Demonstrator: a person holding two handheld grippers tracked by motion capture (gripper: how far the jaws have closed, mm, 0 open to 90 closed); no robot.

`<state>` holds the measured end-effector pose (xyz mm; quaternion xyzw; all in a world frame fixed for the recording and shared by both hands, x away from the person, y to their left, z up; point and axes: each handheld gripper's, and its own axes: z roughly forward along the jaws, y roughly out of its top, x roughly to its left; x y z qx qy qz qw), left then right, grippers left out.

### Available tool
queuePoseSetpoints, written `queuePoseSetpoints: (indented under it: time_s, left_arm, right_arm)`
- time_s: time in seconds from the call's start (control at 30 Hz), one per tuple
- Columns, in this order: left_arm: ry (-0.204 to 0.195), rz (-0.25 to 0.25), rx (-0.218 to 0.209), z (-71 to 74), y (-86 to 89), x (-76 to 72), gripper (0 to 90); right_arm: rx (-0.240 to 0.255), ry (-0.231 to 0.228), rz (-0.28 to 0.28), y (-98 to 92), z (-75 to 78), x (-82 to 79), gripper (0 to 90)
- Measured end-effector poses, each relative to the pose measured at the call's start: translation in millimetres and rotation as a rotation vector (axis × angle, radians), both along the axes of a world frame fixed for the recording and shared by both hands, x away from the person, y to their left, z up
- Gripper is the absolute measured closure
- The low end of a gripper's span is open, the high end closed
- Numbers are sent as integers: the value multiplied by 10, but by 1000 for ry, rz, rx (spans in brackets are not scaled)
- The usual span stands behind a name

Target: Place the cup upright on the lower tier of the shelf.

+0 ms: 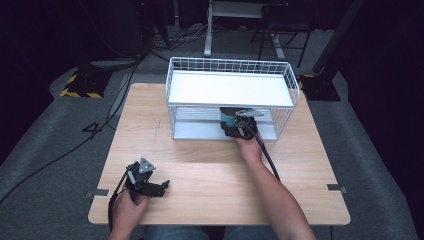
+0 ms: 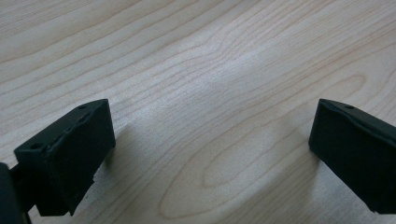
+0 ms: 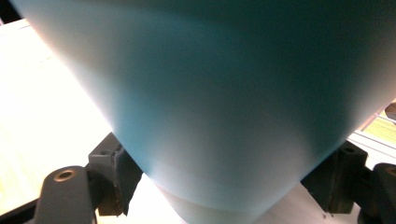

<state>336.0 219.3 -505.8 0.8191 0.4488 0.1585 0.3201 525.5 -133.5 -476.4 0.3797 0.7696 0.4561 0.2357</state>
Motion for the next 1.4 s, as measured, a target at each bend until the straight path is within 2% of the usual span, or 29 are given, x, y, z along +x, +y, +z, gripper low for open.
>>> queuePoseSetpoints:
  time_s: [0.03, 0.27, 0.4, 0.43, 0.53, 0.93, 1.0, 1.03, 1.33, 1.4]
  left_arm:
    - [0, 0, 0, 0, 0, 0, 9]
    - [0, 0, 0, 0, 0, 0, 8]
    - [0, 0, 0, 0, 0, 0, 8]
    - [0, 0, 0, 0, 0, 0, 9]
    - [0, 0, 0, 0, 0, 0, 9]
    - [0, 0, 0, 0, 0, 0, 9]
    - [0, 0, 0, 0, 0, 0, 9]
    - [0, 0, 0, 0, 0, 0, 8]
    - [0, 0, 0, 0, 0, 0, 9]
    - [-1, -2, 0, -1, -1, 4, 8]
  right_arm:
    - [-3, -20, 7, -2, -7, 28, 233]
    - [3, -16, -1, 44, -42, 71, 234]
    - [10, -6, -4, 62, -73, 86, 233]
    - [21, 16, -11, 64, -83, 81, 233]
    - [26, 23, -8, 62, -109, 88, 233]
    - [36, 30, -18, 71, -126, 92, 226]
    - [36, 31, -21, 67, -124, 91, 206]
    - [41, 30, -35, 63, -127, 91, 152]
    - [37, 32, -41, 15, -77, 51, 121]
    - [19, 27, -39, -9, -60, 16, 117]
